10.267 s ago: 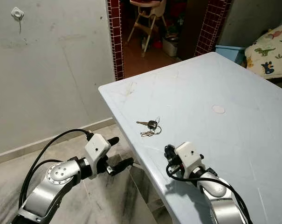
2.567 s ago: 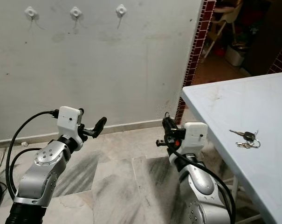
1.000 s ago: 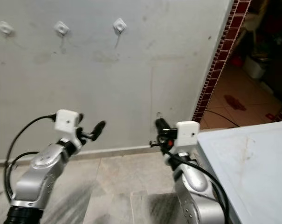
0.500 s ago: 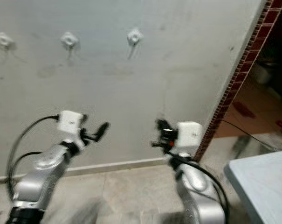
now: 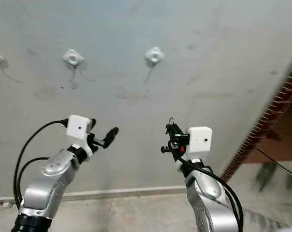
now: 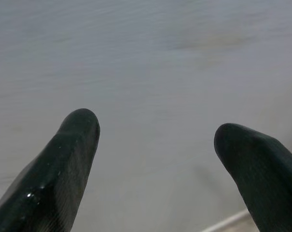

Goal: Hang keys on a hook

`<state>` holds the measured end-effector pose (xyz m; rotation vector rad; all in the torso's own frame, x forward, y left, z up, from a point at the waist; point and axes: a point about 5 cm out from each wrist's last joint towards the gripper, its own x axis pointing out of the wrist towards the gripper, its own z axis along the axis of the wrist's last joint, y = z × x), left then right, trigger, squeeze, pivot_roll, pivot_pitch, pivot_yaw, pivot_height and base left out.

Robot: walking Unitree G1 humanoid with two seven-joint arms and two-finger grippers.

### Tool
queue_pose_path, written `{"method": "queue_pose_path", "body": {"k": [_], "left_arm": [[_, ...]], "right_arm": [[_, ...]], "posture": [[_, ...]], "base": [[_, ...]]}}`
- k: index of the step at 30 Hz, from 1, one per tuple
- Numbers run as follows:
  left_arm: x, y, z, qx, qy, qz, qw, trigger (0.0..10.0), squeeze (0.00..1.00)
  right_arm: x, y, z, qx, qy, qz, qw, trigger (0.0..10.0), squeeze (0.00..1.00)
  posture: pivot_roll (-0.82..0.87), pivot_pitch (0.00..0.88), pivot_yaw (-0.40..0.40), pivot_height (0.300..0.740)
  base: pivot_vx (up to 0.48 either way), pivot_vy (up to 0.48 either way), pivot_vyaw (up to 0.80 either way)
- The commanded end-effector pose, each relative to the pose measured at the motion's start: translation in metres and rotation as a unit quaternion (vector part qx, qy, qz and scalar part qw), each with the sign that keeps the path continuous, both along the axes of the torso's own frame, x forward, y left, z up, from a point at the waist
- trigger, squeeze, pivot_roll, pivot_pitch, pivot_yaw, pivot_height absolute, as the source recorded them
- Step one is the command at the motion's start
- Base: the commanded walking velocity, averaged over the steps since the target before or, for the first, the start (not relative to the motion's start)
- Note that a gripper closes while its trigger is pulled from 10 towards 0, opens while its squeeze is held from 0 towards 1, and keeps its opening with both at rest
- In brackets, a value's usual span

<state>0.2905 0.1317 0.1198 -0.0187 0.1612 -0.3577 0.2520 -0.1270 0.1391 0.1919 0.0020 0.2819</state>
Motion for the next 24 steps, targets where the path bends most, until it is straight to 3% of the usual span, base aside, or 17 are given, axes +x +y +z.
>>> {"method": "queue_pose_path", "body": {"k": [1,5,24], "left_arm": [[0.001,-0.005,0.005,0.001,-0.007,-0.011,1.000,10.0,0.00],[-0.001,-0.006,0.005,-0.030,-0.007,0.002,1.000,10.0,0.00],[-0.013,-0.001,0.005,0.015,-0.037,-0.006,0.999,10.0,0.00]], "right_arm": [[-0.001,-0.004,0.001,-0.005,-0.004,-0.004,1.000,10.0,0.00],[-0.002,-0.004,0.001,-0.005,-0.003,-0.005,1.000,10.0,0.00],[-0.001,-0.001,0.004,-0.002,-0.009,0.003,1.000,10.0,0.00]], "posture": [[0.10,0.000,0.002,0.740],[0.10,0.000,0.002,0.740],[0.10,0.000,-0.006,0.740]], "base": [[0.375,-0.296,0.00],[0.179,-0.158,0.00],[0.000,0.000,0.00]]}}
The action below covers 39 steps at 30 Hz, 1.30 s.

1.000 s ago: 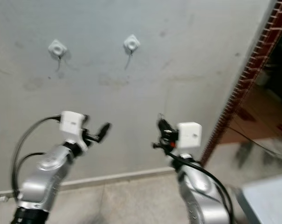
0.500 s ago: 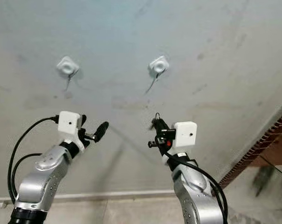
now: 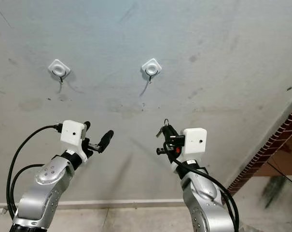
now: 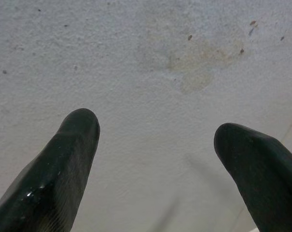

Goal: Hang keys on a hook

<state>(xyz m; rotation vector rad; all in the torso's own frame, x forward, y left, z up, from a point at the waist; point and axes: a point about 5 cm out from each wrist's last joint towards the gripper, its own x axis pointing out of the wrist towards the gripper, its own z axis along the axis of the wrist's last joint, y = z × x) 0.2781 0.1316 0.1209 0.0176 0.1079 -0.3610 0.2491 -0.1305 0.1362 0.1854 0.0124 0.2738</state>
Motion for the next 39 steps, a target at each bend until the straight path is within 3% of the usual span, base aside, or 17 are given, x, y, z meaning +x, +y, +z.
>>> {"method": "queue_pose_path", "body": {"k": [1,14,18,23,26,39], "left_arm": [[-0.001,-0.001,0.003,-0.001,-0.006,-0.004,1.000,10.0,0.00],[0.002,-0.003,0.004,0.000,-0.006,-0.010,1.000,10.0,0.00],[0.001,-0.003,0.006,-0.033,-0.006,-0.005,0.999,10.0,0.00],[0.000,0.002,0.004,0.002,-0.010,0.011,1.000,10.0,0.00],[-0.007,0.017,-0.002,0.044,-0.015,0.043,0.998,10.0,0.00],[-0.027,0.036,-0.009,0.066,-0.005,0.032,0.997,10.0,0.00]], "right_arm": [[0.002,0.003,0.009,0.003,-0.017,0.008,1.000,10.0,0.00],[0.002,0.003,0.009,0.006,-0.019,0.006,1.000,10.0,0.00],[0.002,0.003,0.009,0.006,-0.019,0.007,1.000,10.0,0.00],[0.003,0.005,0.009,0.007,-0.020,0.014,1.000,10.0,0.00],[0.002,0.010,0.008,0.009,-0.020,0.031,0.999,10.0,0.00],[0.005,0.049,0.012,0.010,-0.040,0.150,0.988,10.0,0.00]], "posture": [[0.11,0.000,-0.009,0.740],[0.10,0.000,-0.004,0.740],[0.10,0.000,-0.004,0.740],[0.11,0.000,-0.005,0.740],[0.12,0.000,-0.004,0.740],[0.20,0.000,-0.001,0.740]], "base": [[0.000,0.000,0.00],[0.000,-0.375,0.00],[0.000,-0.104,0.00],[0.000,0.000,0.00],[0.000,0.000,0.00],[0.000,0.000,0.00]]}}
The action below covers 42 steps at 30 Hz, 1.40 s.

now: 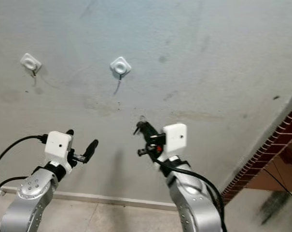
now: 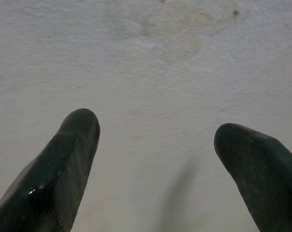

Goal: Hang keys on a hook

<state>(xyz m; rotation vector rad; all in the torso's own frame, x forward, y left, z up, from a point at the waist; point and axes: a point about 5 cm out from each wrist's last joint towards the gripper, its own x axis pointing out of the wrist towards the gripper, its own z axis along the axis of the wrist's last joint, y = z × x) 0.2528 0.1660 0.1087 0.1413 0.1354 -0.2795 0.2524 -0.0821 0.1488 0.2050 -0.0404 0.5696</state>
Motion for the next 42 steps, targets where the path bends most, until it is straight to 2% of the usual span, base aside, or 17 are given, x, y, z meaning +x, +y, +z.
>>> {"method": "queue_pose_path", "body": {"k": [1,8,10,12,13,14,16,20,24,32,42], "left_arm": [[-0.002,0.002,0.004,0.001,-0.006,-0.006,1.000,10.0,0.00],[-0.002,-0.001,0.008,-0.001,-0.006,-0.018,1.000,10.0,0.00],[0.002,-0.005,0.013,-0.018,-0.010,-0.035,0.999,10.0,0.00],[0.002,-0.010,0.018,-0.024,-0.018,-0.057,0.998,10.0,0.00],[0.003,-0.017,0.026,-0.038,-0.026,-0.091,0.995,10.0,0.00],[0.003,-0.017,0.026,-0.038,-0.026,-0.091,0.995,10.0,0.00],[0.002,-0.027,0.037,-0.057,-0.030,-0.123,0.990,10.0,0.00],[0.002,-0.036,0.049,-0.062,-0.046,-0.156,0.985,10.0,0.00],[0.005,-0.040,0.061,-0.072,-0.061,-0.157,0.983,10.0,0.00],[0.002,-0.040,0.058,-0.069,-0.047,-0.160,0.984,10.0,0.00],[0.000,-0.040,0.060,-0.071,-0.043,-0.153,0.985,10.0,0.00]], "right_arm": [[0.003,0.003,0.000,-0.005,-0.007,0.007,1.000,10.0,0.00],[0.017,0.013,0.013,0.021,-0.036,0.008,0.999,10.0,0.00],[0.025,0.020,0.021,0.033,-0.055,0.014,0.998,10.0,0.00],[0.027,0.022,0.022,0.035,-0.059,0.017,0.998,10.0,0.00],[0.029,0.024,0.024,0.036,-0.065,0.021,0.997,10.0,0.00],[0.029,0.024,0.024,0.036,-0.065,0.021,0.997,10.0,0.00],[0.030,0.026,0.025,0.034,-0.068,0.025,0.997,10.0,0.00],[0.032,0.027,0.023,0.031,-0.071,0.029,0.997,10.0,0.00],[0.034,0.027,0.021,0.032,-0.073,0.031,0.996,10.0,0.00],[0.033,0.033,0.023,0.027,-0.088,0.067,0.994,10.0,0.00],[0.045,0.037,0.039,0.031,-0.121,0.095,0.988,10.0,0.00]], "posture": [[0.20,0.000,-0.001,0.740],[0.22,0.000,0.003,0.740],[0.22,0.000,0.007,0.740],[0.22,0.000,0.009,0.740],[0.23,0.000,0.010,0.740],[0.23,0.000,0.010,0.740],[0.23,0.000,0.013,0.740],[0.23,0.000,0.015,0.740],[0.23,0.000,0.017,0.740],[0.23,0.000,0.019,0.740],[0.24,0.000,0.010,0.740]], "base": [[0.000,0.000,0.00],[0.000,0.000,0.00],[0.000,0.000,0.00],[0.000,0.000,0.00],[0.000,0.000,0.00],[0.000,0.000,0.00],[0.000,0.000,0.00],[0.000,0.000,0.00],[0.000,0.000,0.00],[0.000,0.000,0.00],[0.000,0.000,0.00]]}}
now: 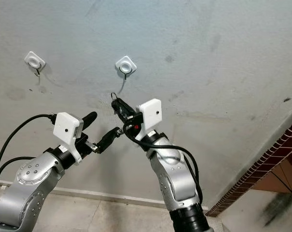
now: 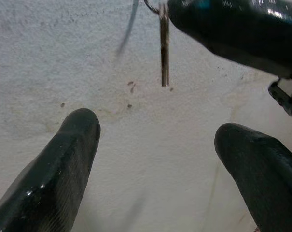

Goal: Hang keys on a hook

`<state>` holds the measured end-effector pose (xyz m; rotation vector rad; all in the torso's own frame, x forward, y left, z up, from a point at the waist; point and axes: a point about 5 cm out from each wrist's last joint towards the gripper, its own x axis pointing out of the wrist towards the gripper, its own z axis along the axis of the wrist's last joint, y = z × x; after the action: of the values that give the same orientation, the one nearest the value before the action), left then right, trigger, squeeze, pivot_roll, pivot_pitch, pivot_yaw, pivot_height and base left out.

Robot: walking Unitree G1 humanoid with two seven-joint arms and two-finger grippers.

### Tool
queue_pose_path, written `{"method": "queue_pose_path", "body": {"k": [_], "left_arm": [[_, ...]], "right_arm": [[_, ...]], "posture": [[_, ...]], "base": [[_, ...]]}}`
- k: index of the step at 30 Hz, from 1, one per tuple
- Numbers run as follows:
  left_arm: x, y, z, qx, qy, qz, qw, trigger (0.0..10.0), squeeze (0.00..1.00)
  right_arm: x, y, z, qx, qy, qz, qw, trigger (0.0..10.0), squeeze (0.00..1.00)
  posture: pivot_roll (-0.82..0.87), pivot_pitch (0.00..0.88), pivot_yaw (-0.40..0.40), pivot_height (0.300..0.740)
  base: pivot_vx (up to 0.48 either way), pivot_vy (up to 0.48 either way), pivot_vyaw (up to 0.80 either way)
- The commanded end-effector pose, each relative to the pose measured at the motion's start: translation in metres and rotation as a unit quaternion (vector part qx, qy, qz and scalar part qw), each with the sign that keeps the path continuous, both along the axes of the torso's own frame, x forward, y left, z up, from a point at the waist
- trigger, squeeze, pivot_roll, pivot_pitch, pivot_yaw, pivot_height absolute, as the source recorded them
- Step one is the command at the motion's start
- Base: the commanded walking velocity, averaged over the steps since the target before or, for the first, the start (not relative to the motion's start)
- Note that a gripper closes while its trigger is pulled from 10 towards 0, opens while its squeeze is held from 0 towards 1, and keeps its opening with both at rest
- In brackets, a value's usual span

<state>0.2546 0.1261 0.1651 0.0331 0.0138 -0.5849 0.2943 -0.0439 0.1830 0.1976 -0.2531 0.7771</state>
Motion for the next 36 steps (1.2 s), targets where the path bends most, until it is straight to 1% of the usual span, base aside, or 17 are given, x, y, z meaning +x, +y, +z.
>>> {"method": "queue_pose_path", "body": {"k": [1,7,12,15,22,25,30,36], "left_arm": [[-0.002,0.000,0.003,-0.002,-0.003,0.000,1.000,10.0,0.00],[-0.006,0.003,0.003,0.000,-0.001,0.005,1.000,10.0,0.00],[-0.010,0.007,0.001,0.005,0.003,0.012,1.000,10.0,0.00],[-0.010,0.011,0.003,0.009,0.002,0.018,1.000,10.0,0.00],[-0.011,0.012,0.005,0.011,-0.001,0.021,1.000,10.0,0.00],[-0.012,0.012,0.009,0.009,-0.004,0.021,1.000,10.0,0.00],[-0.014,0.015,0.013,0.011,-0.009,0.017,1.000,10.0,0.00],[-0.014,0.016,0.013,0.013,-0.007,0.018,1.000,10.0,0.00]], "right_arm": [[0.005,-0.001,0.007,0.006,-0.014,0.002,1.000,10.0,0.00],[0.015,-0.001,0.015,0.016,-0.025,-0.002,1.000,10.0,0.00],[0.020,0.000,0.017,0.026,-0.023,-0.007,0.999,10.0,0.00],[0.024,0.001,0.017,0.037,-0.012,-0.009,0.999,10.0,0.00],[0.030,0.003,0.011,0.041,0.012,-0.013,0.999,10.0,0.00],[0.032,0.003,0.010,0.054,0.023,-0.016,0.998,10.0,0.00],[0.036,0.000,0.010,0.071,0.031,-0.024,0.997,10.0,0.00],[0.037,-0.002,0.010,0.082,0.034,-0.027,0.996,10.0,0.00]], "posture": [[0.24,0.000,0.008,0.740],[0.26,0.000,0.003,0.740],[0.27,0.000,-0.002,0.740],[0.28,0.000,-0.005,0.740],[0.28,0.000,-0.005,0.740],[0.29,0.000,-0.009,0.740],[0.29,0.000,-0.011,0.740],[0.29,0.000,-0.011,0.740]], "base": [[0.000,0.000,0.00],[0.000,0.000,0.00],[0.000,0.000,0.00],[0.000,0.000,0.00],[0.000,0.000,0.00],[0.000,0.000,0.00],[0.000,0.000,0.00],[0.000,0.000,0.00]]}}
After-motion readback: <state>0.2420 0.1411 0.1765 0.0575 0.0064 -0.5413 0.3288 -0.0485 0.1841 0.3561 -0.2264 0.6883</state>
